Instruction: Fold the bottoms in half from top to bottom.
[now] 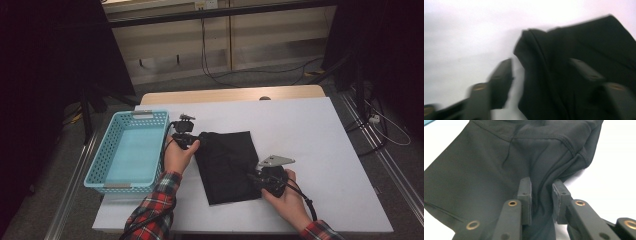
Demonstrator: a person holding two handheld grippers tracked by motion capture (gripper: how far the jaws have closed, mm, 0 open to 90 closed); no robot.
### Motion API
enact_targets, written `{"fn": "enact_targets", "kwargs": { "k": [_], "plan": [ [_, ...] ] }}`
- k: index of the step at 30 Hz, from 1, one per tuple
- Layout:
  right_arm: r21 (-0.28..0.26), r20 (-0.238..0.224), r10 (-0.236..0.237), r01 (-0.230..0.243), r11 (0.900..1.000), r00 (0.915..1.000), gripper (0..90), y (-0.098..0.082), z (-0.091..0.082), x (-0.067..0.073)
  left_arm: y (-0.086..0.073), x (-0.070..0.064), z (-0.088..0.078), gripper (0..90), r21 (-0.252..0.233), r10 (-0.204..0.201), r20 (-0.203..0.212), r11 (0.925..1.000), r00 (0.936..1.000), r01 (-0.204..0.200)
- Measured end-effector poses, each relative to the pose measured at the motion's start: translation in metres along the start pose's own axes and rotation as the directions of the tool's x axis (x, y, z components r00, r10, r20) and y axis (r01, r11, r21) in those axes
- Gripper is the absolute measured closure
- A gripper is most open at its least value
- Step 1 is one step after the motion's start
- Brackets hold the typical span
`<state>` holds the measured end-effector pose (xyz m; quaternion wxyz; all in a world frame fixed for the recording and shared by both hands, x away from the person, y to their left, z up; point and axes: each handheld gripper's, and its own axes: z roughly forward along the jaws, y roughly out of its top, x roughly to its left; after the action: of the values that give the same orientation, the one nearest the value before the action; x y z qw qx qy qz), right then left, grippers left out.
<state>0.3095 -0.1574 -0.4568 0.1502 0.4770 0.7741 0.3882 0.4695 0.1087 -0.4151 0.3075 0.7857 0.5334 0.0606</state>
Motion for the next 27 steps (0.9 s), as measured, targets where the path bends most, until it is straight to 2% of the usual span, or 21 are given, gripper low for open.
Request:
{"fn": "enact_targets", "kwargs": {
  "k": [2,6,8,11,13,14,15,16,17,20,21,22,24,27],
  "plan": [
    [0.001,-0.005,0.0,0.0,1.0,1.0,75.1,0.0,0.0,-0.001,0.002,0.002,0.001,27.3,-0.014,-0.017,-0.014,0.9998,0.9998,0.017],
    [0.001,-0.022,0.015,-0.015,1.0,0.9996,76.2,0.0,-0.002,-0.004,0.005,0.004,0.011,16.5,-0.032,-0.011,-0.035,0.9994,0.9993,0.01],
    [-0.002,-0.023,0.016,-0.016,1.0,0.9996,76.3,-0.001,-0.002,-0.005,0.007,0.003,0.018,14.5,-0.039,-0.013,-0.048,0.9992,0.9987,0.011],
    [-0.001,-0.021,0.014,-0.014,1.0,0.9997,76.5,-0.001,-0.003,-0.006,0.006,0.0,0.03,14.9,-0.02,-0.003,-0.052,0.9998,0.9987,0.002],
    [-0.002,-0.024,0.019,-0.019,1.0,0.9995,76.6,-0.001,-0.003,-0.007,0.005,-0.003,0.036,21.3,0.006,0.005,-0.052,1.0,0.9986,-0.005],
    [-0.003,-0.026,0.022,-0.023,1.0,0.9994,76.6,-0.001,-0.004,-0.007,0.004,-0.004,0.037,23.7,0.005,0.015,-0.065,0.9999,0.9978,-0.014],
    [-0.007,-0.027,0.023,-0.023,1.0,0.9994,76.7,-0.002,-0.004,-0.007,0.005,-0.008,0.037,26.9,0.024,0.046,-0.108,0.9988,0.9931,-0.044],
    [-0.007,-0.027,0.023,-0.023,1.0,0.9994,76.7,-0.002,-0.004,-0.007,0.005,-0.008,0.037,31.6,0.024,0.046,-0.108,0.9988,0.9931,-0.044],
    [-0.008,-0.026,0.02,-0.02,1.0,0.9995,76.7,-0.002,-0.004,-0.007,0.006,-0.009,0.037,31.6,0.039,0.057,-0.121,0.9979,0.991,-0.053],
    [-0.009,-0.022,0.011,-0.011,1.0,0.9997,77.0,-0.002,-0.003,-0.006,0.009,-0.009,0.033,49.9,0.072,0.032,-0.1,0.9971,0.9945,-0.025],
    [-0.011,-0.019,0.005,-0.005,1.0,0.9998,77.3,-0.002,-0.003,-0.005,0.011,-0.009,0.032,63.1,0.091,0.027,-0.085,0.9957,0.9961,-0.019],
    [-0.012,-0.019,0.001,-0.001,1.0,0.9998,77.4,-0.002,-0.003,-0.004,0.013,-0.01,0.032,68.0,0.119,0.021,-0.064,0.9928,0.9978,-0.013],
    [-0.012,-0.018,0.001,-0.001,1.0,0.9998,77.9,-0.001,-0.004,-0.004,0.014,-0.011,0.032,75.5,0.135,0.012,-0.053,0.9909,0.9985,-0.005],
    [-0.019,-0.023,-0.006,0.005,1.0,0.9997,78.9,-0.001,-0.005,-0.004,0.019,-0.014,0.032,78.7,0.164,0.009,-0.06,0.9865,0.9982,0.001]
  ]
}}
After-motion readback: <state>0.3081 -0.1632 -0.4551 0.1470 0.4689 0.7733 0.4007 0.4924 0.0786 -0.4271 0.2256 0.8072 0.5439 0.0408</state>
